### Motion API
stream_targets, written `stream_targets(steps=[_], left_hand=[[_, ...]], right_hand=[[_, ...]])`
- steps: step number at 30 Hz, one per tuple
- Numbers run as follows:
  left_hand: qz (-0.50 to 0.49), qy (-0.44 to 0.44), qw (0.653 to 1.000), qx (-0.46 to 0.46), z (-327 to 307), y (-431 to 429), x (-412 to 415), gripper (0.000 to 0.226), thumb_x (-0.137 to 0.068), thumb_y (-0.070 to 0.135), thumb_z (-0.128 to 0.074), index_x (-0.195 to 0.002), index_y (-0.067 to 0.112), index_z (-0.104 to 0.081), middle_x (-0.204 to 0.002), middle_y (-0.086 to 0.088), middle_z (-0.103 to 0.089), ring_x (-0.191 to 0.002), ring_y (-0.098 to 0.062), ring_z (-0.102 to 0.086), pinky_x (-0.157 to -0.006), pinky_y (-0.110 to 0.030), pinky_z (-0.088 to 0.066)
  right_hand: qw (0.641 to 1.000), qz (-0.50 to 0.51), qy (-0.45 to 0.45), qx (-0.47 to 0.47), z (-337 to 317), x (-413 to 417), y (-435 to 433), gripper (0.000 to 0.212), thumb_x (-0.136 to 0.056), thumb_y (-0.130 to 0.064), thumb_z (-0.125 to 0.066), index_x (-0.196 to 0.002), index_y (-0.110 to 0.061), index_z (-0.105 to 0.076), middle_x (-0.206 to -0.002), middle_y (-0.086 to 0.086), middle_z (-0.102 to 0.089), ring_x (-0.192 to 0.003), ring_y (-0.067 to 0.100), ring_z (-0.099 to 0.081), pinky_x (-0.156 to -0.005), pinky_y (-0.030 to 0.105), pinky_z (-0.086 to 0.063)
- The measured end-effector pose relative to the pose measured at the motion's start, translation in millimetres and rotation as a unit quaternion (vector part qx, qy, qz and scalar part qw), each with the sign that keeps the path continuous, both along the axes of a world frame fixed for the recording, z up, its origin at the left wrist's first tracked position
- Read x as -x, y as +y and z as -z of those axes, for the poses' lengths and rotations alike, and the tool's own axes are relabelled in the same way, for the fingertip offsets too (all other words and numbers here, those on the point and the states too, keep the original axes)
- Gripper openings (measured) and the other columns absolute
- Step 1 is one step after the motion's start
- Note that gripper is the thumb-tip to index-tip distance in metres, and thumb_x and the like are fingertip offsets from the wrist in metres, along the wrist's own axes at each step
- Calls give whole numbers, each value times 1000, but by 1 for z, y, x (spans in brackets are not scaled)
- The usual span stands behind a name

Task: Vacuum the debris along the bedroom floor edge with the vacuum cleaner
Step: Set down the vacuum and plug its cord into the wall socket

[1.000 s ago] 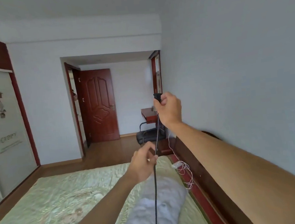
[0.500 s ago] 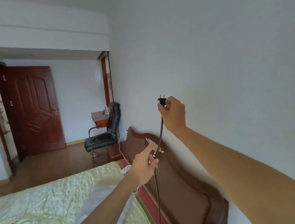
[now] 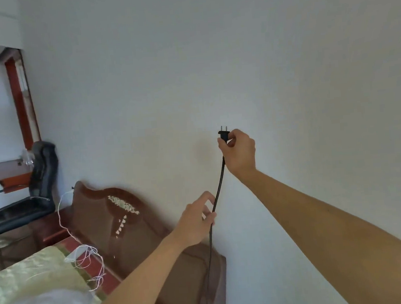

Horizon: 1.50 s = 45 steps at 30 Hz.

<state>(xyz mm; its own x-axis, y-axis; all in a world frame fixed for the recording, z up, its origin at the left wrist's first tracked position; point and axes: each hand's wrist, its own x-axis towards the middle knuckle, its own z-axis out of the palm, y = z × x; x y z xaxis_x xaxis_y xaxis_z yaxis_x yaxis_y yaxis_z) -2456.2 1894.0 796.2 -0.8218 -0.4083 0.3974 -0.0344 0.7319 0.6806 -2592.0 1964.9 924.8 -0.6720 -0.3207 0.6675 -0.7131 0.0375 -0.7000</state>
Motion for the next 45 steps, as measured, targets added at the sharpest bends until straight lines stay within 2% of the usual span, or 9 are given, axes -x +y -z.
stream_targets(steps=[10,13,19,26,30,34,37,40,45], left_hand=[[145,-34,989,-16,16,12,68,21,-101,18,-52,-99,37,-43,-76,0,-64,-55,-13,-60,-67,-41,-60],[184,-61,981,-14,39,24,84,20,-102,19,-53,-102,37,-43,-77,1,-65,-64,-20,-64,-70,-39,-58],[254,-101,962,-30,90,64,111,18,-102,19,-50,-103,35,-42,-80,-2,-66,-72,-31,-66,-57,-28,-46],[288,-146,945,-55,167,103,134,17,-102,16,-50,-103,31,-42,-82,-7,-66,-63,-29,-63,-53,-31,-46],[299,-175,936,-65,217,122,144,16,-102,14,-51,-108,28,-44,-85,-8,-66,-63,-21,-60,-53,-24,-44],[307,-209,925,-78,268,138,148,17,-102,12,-51,-112,24,-45,-85,-8,-67,-68,-31,-63,-58,-35,-50],[300,-238,920,-83,307,149,151,19,-102,12,-51,-115,25,-46,-87,-8,-67,-66,-18,-62,-62,-30,-53],[293,-270,913,-90,352,159,155,20,-102,12,-53,-115,25,-46,-85,-4,-66,-68,-13,-63,-66,-25,-54],[287,-314,898,-116,417,177,159,19,-101,9,-54,-111,23,-47,-83,-3,-66,-78,-15,-68,-77,-31,-60]], right_hand=[[987,157,-30,-13,19,47,49,22,-95,-28,-61,-104,-8,-67,-69,3,-65,-65,19,-65,-73,39,-57],[976,209,-51,-33,45,56,69,22,-95,-29,-60,-106,-11,-66,-76,8,-70,-72,24,-69,-74,42,-58],[949,292,-104,-52,102,76,122,20,-94,-28,-60,-101,-11,-65,-70,5,-70,-60,23,-69,-70,41,-59],[923,344,-152,-86,186,100,165,19,-94,-28,-60,-101,-10,-65,-68,3,-69,-52,13,-67,-61,27,-52],[912,353,-183,-99,245,116,182,19,-94,-26,-61,-100,-9,-64,-65,2,-68,-53,15,-68,-62,30,-54],[896,362,-228,-118,311,133,200,20,-94,-29,-60,-100,-10,-64,-70,4,-69,-61,18,-68,-66,34,-55],[887,358,-263,-130,364,144,211,18,-93,-30,-60,-97,-13,-63,-68,2,-68,-71,24,-69,-71,41,-56],[875,352,-300,-142,414,151,223,17,-93,-28,-62,-97,-12,-64,-73,4,-68,-59,20,-69,-68,40,-58],[857,352,-325,-192,491,161,239,14,-93,-28,-63,-91,-15,-61,-76,0,-64,-68,21,-66,-67,40,-58]])
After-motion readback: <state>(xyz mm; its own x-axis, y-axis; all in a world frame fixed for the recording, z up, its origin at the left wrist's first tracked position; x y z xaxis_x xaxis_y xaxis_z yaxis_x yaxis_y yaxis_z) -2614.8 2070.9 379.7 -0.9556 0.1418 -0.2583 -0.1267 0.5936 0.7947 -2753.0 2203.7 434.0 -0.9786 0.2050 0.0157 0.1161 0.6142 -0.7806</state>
